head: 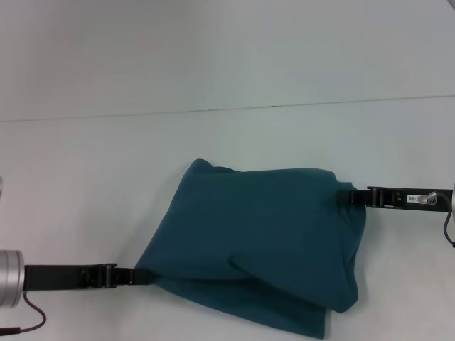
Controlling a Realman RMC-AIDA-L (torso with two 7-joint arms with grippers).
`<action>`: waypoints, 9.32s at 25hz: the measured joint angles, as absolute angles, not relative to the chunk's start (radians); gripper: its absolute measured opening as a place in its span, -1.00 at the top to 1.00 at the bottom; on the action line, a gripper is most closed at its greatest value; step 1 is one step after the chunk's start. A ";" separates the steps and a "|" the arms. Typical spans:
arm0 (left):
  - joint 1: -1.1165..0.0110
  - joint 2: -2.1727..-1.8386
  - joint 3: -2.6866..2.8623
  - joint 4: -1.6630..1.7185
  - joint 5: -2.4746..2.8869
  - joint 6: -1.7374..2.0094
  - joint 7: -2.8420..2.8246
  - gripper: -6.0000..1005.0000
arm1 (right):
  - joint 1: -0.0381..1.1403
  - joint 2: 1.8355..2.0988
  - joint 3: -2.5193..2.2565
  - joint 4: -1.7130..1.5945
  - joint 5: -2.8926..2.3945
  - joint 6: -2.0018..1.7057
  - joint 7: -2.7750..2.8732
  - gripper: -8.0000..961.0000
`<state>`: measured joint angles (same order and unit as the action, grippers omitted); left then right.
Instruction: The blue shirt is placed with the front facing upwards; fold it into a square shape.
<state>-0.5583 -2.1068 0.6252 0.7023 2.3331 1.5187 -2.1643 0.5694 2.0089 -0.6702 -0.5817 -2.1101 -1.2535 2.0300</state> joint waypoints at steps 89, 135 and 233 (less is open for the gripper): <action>-0.573 -2.088 0.479 0.745 2.291 1.466 -2.147 -0.26 | 0.526 2.005 -0.649 -0.528 -2.174 -1.394 2.031 -0.53; -0.592 -2.085 0.483 0.745 2.267 1.468 -2.104 -0.26 | 0.611 1.993 -0.620 -0.518 -2.184 -1.252 2.157 -0.88; -0.603 -2.100 0.486 0.724 2.229 1.474 -2.054 -0.27 | 0.636 2.086 -1.107 -0.553 -1.996 -1.259 1.735 0.98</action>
<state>-0.6031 -2.1000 0.4863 0.7240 2.2288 1.4741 -2.0540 0.6365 2.0862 -1.1071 -0.5526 -1.9961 -1.2585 1.7354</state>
